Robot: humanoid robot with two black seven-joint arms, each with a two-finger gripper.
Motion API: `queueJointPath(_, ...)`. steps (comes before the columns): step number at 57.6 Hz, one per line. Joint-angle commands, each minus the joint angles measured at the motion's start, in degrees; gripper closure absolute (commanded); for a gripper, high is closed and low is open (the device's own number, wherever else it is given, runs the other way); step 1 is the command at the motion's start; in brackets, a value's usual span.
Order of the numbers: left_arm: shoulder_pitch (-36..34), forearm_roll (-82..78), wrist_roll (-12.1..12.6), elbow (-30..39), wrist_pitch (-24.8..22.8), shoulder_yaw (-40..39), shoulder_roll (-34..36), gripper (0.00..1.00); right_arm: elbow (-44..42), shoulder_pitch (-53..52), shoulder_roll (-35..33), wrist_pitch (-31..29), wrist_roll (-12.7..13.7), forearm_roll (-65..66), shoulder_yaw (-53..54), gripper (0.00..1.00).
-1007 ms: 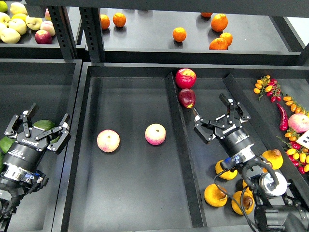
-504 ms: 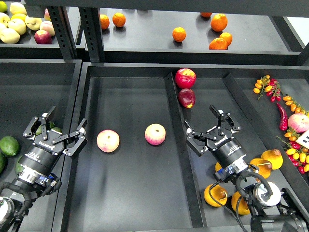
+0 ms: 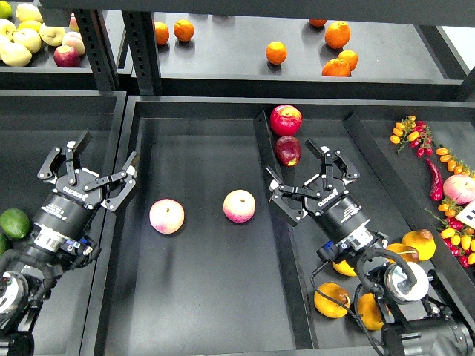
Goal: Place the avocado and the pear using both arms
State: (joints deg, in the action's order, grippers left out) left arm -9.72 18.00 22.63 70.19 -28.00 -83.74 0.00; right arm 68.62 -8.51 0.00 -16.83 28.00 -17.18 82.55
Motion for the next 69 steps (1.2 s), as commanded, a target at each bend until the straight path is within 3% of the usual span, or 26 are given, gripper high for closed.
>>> queueJointPath(1,-1.44,-0.24,-1.97,-3.39,0.0,0.6,0.0,0.01,-2.96,-0.02,0.0,-0.21,0.0,-0.04,2.09,0.0)
queueJointPath(5,-1.44,-0.24,-3.46,-5.32,0.0,0.68,0.0,0.01,-4.81,-0.02,0.0,-0.74,-0.14,-0.04,2.26,0.0)
queueJointPath(14,-1.09,-1.65,-8.47,-8.22,0.0,1.3,0.0,0.01,-8.59,-0.02,0.0,-2.15,-3.48,0.05,2.35,0.0)
queueJointPath(29,-1.18,-5.34,-11.73,-8.49,0.0,6.48,0.0,0.01,-9.21,0.07,0.0,-3.38,-3.66,0.05,1.74,0.0)
queueJointPath(69,-1.18,-5.61,-11.99,-6.82,0.0,7.19,0.0,0.01,-10.7,-3.88,0.0,-4.52,-3.66,0.13,-0.37,0.0)
